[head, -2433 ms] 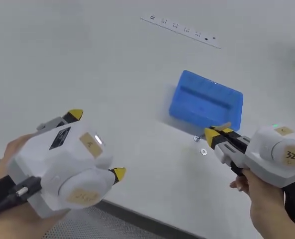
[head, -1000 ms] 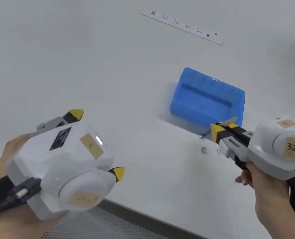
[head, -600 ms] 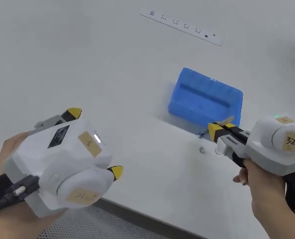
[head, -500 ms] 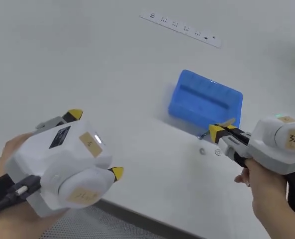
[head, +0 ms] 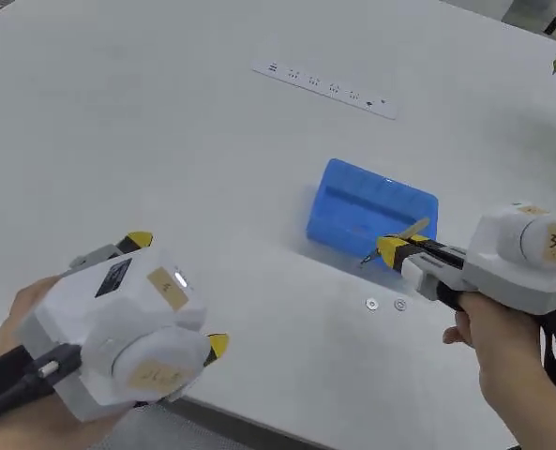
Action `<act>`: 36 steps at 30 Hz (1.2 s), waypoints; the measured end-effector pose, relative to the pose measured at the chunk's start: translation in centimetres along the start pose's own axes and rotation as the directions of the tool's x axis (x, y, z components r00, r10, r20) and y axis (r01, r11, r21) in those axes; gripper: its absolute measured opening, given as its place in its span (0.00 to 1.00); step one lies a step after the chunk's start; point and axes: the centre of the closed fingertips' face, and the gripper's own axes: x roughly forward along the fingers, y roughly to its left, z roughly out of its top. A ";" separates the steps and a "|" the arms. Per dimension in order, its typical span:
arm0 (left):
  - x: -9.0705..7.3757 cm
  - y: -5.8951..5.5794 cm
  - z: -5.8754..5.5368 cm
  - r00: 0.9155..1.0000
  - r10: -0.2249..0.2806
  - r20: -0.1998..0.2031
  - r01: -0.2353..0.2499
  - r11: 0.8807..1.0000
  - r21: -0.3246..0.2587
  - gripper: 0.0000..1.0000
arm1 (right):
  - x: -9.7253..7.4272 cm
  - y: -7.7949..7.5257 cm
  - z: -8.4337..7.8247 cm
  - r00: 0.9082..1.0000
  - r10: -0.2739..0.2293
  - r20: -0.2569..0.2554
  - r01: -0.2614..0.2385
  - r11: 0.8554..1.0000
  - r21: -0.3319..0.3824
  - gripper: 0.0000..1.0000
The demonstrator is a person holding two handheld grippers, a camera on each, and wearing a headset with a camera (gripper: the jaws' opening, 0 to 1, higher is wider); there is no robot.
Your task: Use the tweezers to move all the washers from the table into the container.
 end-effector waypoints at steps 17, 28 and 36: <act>0.0 -0.1 -0.1 1.000 -0.002 -0.003 0.002 1.000 0.000 0.77 | 0.2 -1.2 3.8 0.998 0.012 0.058 -0.011 1.000 -0.011 0.01; 0.1 -0.1 -0.2 1.000 -0.004 -0.006 0.004 1.000 -0.004 0.75 | 2.9 -2.8 3.2 1.000 -0.013 0.026 0.013 1.000 -0.004 0.01; 0.1 -0.2 -0.2 1.000 -0.009 -0.011 0.009 1.000 -0.002 0.75 | 4.7 -3.3 1.3 0.999 -0.020 -0.039 0.019 0.999 -0.028 0.01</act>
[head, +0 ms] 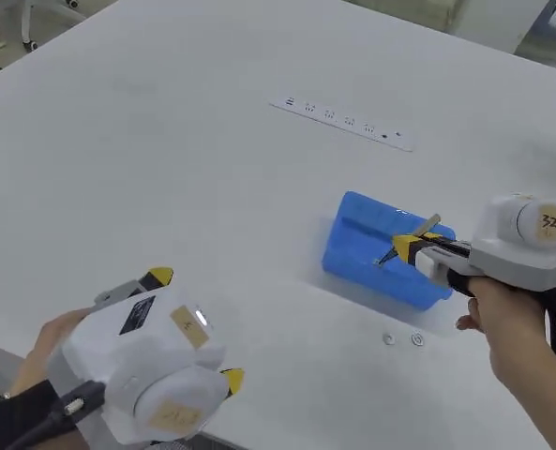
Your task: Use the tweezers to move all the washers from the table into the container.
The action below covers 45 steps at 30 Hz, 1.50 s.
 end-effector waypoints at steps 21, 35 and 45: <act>0.1 -0.1 -0.1 1.000 -0.008 -0.011 0.007 1.000 -0.005 0.75 | 1.3 0.2 -1.5 0.999 -0.007 -0.041 0.004 0.997 -0.072 0.02; 0.0 -0.1 0.0 1.000 -0.004 -0.006 0.004 1.000 0.002 0.75 | -0.1 -0.6 0.2 1.000 -0.013 0.018 0.013 1.000 0.011 0.03; -0.2 -0.1 0.3 1.000 -0.001 0.013 0.001 1.000 0.002 0.75 | -3.6 0.1 0.8 0.998 -0.009 0.070 0.008 1.000 0.014 0.03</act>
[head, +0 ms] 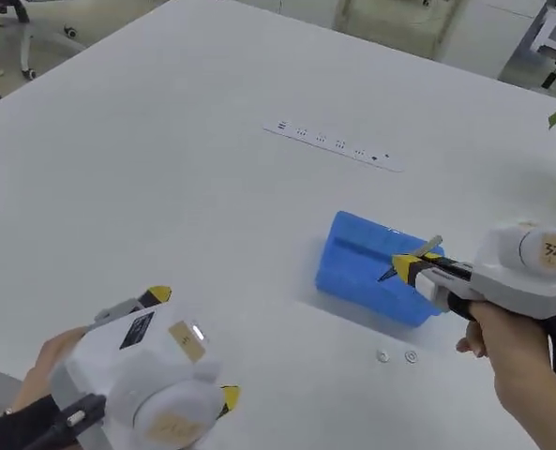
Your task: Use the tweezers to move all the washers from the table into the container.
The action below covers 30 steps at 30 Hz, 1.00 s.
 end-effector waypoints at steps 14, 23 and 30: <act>-0.1 0.2 0.2 1.000 0.009 0.018 -0.009 1.000 -0.001 0.74 | -3.0 1.8 -2.0 1.000 0.029 0.007 -0.029 1.000 0.006 0.03; -0.2 0.1 0.2 1.000 0.007 0.015 -0.007 1.000 0.007 0.73 | -3.5 1.8 -4.6 1.000 0.014 -0.022 -0.013 1.000 0.029 0.03; -0.2 0.1 0.3 1.000 0.006 0.017 -0.006 1.000 0.006 0.74 | -3.3 1.6 -6.2 0.998 0.000 -0.059 0.001 1.000 0.031 0.03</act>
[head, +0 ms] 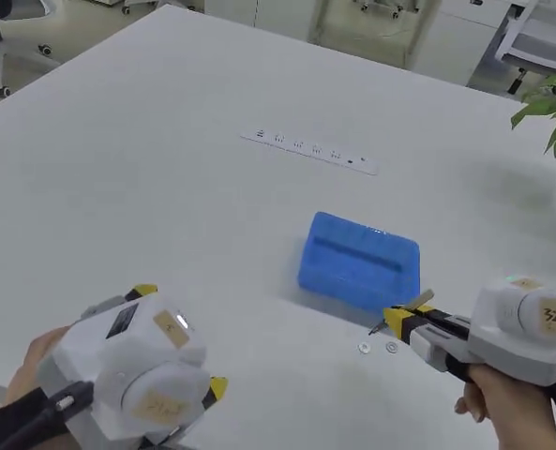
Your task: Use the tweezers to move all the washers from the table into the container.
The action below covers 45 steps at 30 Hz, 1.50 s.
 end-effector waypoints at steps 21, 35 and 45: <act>0.0 0.0 -0.1 1.000 -0.001 -0.006 0.001 1.000 0.003 0.73 | 1.2 -0.2 -1.8 0.998 -0.027 -0.056 0.027 1.000 -0.010 0.04; 0.1 0.0 -0.1 1.000 0.000 -0.006 0.000 1.000 0.006 0.74 | 1.2 0.5 -2.1 0.996 -0.055 -0.070 0.047 0.991 -0.123 0.03; 0.0 -0.1 -0.1 1.000 -0.002 -0.007 0.002 1.000 0.005 0.73 | 1.4 0.5 -1.9 0.994 -0.036 -0.100 0.023 0.992 -0.124 0.02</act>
